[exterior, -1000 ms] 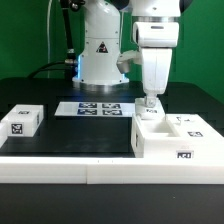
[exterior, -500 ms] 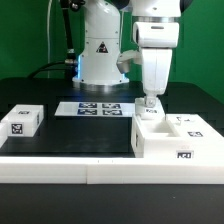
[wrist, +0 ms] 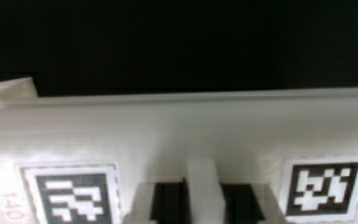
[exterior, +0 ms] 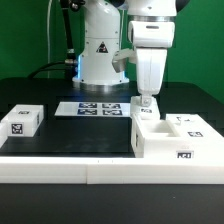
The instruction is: Assemble cabinet
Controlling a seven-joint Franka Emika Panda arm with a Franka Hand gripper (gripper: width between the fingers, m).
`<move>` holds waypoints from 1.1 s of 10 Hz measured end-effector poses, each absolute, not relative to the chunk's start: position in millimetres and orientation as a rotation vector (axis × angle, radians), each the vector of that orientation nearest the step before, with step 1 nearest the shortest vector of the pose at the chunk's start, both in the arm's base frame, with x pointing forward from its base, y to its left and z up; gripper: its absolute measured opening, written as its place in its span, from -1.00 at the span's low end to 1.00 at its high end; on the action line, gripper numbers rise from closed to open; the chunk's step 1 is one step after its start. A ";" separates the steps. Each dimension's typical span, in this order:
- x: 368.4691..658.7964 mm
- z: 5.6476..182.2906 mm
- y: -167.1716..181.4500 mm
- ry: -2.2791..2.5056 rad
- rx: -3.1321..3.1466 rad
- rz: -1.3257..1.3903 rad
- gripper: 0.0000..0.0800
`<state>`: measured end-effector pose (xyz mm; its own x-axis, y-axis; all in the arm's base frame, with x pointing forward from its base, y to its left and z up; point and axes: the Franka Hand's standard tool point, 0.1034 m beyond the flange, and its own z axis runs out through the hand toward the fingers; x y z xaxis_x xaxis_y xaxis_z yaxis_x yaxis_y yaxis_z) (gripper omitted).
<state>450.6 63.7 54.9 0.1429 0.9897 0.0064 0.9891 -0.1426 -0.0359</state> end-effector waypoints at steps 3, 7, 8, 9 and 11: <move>449.3 53.7 64.7 -2.069 -2.318 0.031 -0.82; 450.5 60.6 73.8 -2.096 -2.301 0.017 -0.82; 450.3 60.3 73.4 -2.095 -2.301 0.017 -0.82; 450.7 60.4 73.3 -2.095 -2.302 0.017 -0.82; 452.6 60.2 71.4 -2.095 -2.302 0.015 -0.82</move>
Offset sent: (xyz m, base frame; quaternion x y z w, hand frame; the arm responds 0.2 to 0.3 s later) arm -0.0019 0.0249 0.0084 0.0060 0.0560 -0.0829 0.9950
